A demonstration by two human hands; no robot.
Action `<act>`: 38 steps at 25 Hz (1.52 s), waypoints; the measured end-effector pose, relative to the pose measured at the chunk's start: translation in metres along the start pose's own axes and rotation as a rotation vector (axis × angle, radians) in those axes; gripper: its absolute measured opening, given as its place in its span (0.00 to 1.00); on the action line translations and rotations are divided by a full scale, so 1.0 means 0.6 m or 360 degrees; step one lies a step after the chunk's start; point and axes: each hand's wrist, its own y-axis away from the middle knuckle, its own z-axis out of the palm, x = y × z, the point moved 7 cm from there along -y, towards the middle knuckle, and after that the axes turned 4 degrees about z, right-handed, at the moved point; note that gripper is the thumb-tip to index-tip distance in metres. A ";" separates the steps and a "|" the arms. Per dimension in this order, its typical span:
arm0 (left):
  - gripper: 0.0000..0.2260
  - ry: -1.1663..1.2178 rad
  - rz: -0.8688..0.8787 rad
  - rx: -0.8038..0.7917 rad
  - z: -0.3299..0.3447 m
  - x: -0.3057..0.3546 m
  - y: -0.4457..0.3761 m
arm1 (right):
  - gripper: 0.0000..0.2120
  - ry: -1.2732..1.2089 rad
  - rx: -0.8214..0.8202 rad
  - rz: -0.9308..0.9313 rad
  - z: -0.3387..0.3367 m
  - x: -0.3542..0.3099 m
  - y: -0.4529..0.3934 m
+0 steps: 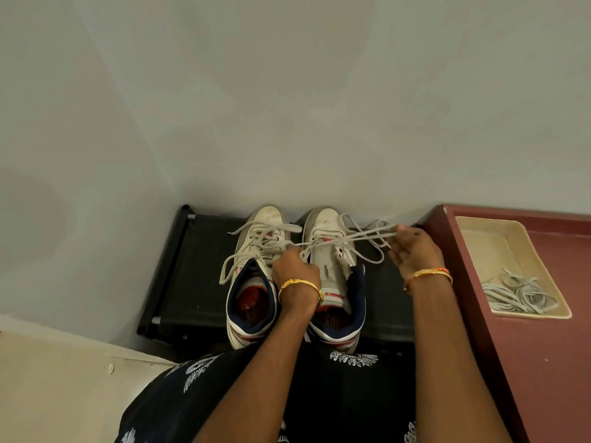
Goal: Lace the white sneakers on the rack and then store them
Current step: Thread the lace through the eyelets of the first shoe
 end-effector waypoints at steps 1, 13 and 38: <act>0.11 -0.0003 0.0009 -0.0008 0.000 0.002 0.000 | 0.06 -0.0278 -0.0010 0.0142 -0.008 0.011 -0.004; 0.10 -0.0055 0.0060 -0.0126 0.013 0.002 -0.006 | 0.10 0.2382 -0.0248 -0.0609 0.195 0.063 0.036; 0.14 -0.0013 0.0026 -0.0121 0.009 0.002 -0.003 | 0.09 0.2030 -0.0339 -0.0634 0.179 0.046 0.026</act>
